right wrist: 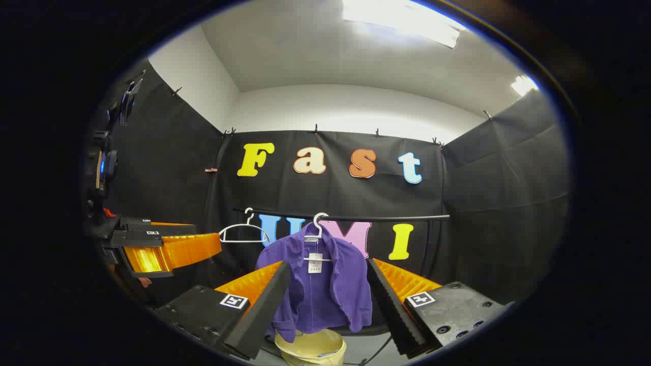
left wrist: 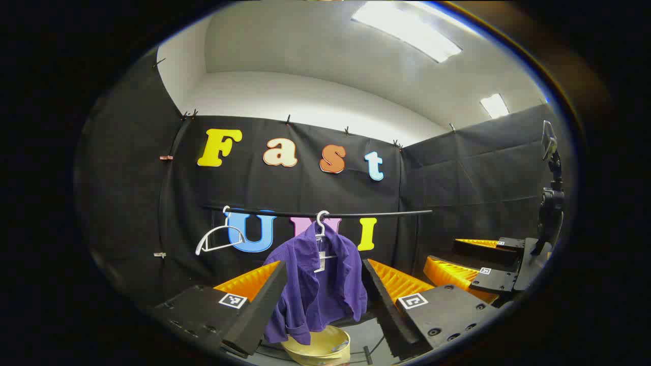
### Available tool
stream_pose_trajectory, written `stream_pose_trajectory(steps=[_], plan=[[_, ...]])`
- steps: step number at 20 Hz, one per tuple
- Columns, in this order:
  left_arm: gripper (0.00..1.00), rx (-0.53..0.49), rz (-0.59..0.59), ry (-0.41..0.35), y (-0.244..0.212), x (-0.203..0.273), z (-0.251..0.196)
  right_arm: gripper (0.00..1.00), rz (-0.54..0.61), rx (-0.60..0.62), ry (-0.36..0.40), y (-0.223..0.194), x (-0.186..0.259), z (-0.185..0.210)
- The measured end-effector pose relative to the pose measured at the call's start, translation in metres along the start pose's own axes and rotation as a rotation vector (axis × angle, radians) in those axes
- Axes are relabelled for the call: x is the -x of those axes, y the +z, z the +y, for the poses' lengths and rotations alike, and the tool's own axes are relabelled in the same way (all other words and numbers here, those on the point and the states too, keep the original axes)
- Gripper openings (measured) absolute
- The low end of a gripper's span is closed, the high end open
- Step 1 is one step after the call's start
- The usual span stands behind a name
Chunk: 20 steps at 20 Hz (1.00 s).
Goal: Grasp the clothes on the hanger with both hands and then place them into the laundry hamper below.
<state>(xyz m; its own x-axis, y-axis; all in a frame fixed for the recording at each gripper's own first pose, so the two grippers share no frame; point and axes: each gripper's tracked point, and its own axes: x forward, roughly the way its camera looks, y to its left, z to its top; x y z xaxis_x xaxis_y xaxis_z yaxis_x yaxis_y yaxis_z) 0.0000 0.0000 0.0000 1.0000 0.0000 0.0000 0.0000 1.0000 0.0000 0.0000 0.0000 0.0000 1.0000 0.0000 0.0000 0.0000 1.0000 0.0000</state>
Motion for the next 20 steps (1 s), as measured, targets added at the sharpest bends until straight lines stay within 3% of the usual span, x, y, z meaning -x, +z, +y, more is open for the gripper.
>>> stream_pose_trajectory(steps=[15,17,20], plan=[[0.92,-0.013,0.005,-0.028,-0.0026,-0.0039,-0.0017,0.96,0.010,0.017,-0.026,-0.0005,-0.0013,0.0008],[0.88,-0.016,0.004,-0.031,-0.0022,-0.0046,0.0004,0.96,0.009,0.020,-0.031,-0.0006,-0.0011,0.0010],[0.92,-0.012,-0.006,-0.043,0.0004,-0.0026,-0.0013,0.97,0.011,0.024,-0.036,0.0006,-0.0009,0.0021]])
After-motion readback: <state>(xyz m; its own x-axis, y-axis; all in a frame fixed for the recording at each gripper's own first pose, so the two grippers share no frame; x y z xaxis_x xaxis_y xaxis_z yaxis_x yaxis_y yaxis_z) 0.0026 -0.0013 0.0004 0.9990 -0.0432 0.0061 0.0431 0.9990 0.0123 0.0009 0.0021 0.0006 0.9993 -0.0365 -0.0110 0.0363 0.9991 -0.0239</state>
